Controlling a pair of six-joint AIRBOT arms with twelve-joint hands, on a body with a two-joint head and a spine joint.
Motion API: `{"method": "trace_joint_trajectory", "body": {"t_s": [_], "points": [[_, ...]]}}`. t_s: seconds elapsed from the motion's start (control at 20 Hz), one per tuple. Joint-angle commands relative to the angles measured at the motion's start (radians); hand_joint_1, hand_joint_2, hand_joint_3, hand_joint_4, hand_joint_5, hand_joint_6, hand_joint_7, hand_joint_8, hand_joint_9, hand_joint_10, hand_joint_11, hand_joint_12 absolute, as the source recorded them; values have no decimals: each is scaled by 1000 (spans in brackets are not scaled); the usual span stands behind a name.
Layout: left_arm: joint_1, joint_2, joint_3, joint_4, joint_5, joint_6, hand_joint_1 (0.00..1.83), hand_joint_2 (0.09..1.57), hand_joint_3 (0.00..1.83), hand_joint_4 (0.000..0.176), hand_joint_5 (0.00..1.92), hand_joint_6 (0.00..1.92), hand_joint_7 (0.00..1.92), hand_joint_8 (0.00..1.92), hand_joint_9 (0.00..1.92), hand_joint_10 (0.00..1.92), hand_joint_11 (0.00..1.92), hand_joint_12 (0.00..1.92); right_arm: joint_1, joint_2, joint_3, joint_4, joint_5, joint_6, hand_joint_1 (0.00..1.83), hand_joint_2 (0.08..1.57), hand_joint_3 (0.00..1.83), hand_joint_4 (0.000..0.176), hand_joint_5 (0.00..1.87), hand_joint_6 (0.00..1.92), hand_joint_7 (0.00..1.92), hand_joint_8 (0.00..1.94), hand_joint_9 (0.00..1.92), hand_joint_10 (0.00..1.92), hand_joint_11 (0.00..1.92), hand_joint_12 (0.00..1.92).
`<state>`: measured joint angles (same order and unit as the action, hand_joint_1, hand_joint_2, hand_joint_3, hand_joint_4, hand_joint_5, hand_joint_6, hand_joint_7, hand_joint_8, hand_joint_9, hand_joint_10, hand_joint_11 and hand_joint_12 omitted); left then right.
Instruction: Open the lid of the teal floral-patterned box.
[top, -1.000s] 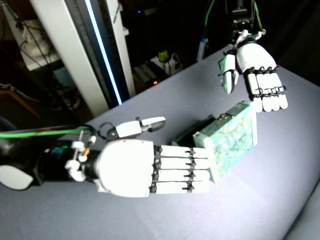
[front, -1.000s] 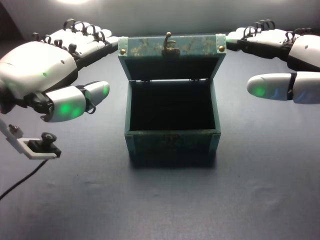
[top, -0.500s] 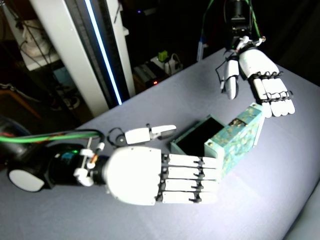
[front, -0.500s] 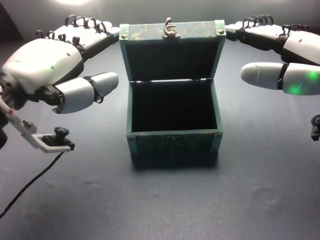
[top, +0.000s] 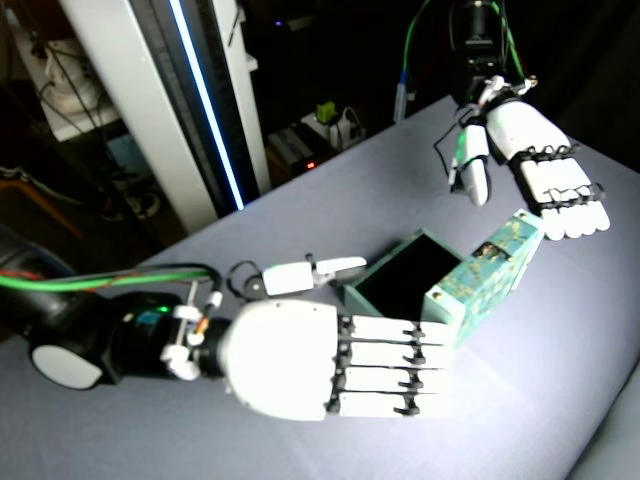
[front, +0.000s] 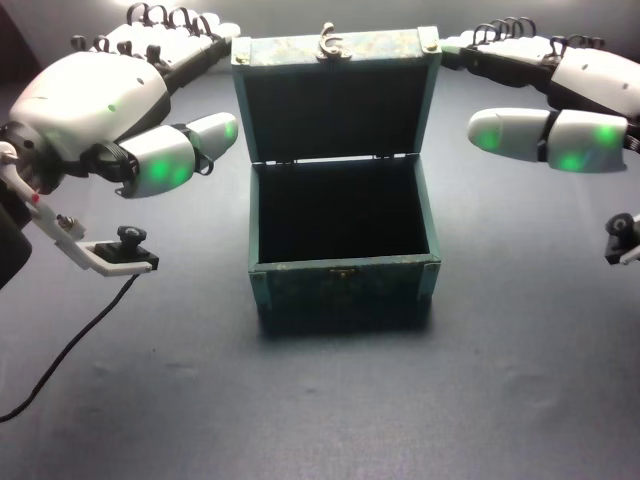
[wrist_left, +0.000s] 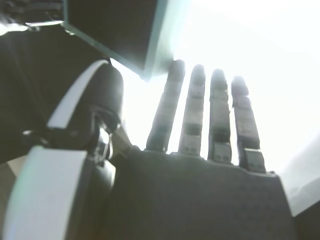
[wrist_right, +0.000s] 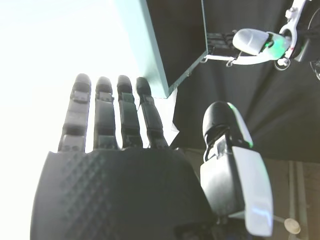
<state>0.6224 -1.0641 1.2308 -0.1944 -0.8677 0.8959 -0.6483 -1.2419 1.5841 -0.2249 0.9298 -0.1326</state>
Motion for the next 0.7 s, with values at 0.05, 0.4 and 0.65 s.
{"method": "trace_joint_trajectory", "body": {"t_s": [0.05,0.4,0.65], "points": [[-26,-9,15,9,-111,-3,0,1557,28,0,96,1,76,3,38,5,32,18,24,-5,13,32,99,8,0,1294,9,0,178,12,163,13,107,12,51,84],[-21,-3,33,-19,-97,-3,0,1542,9,0,110,2,83,1,41,1,31,21,29,3,35,33,57,9,0,1307,12,0,168,11,149,7,88,6,21,83],[10,66,-14,-46,-140,39,0,1489,0,0,122,4,122,12,75,10,57,35,29,35,19,61,54,-6,0,1310,7,0,128,0,96,0,38,0,0,69]]}}
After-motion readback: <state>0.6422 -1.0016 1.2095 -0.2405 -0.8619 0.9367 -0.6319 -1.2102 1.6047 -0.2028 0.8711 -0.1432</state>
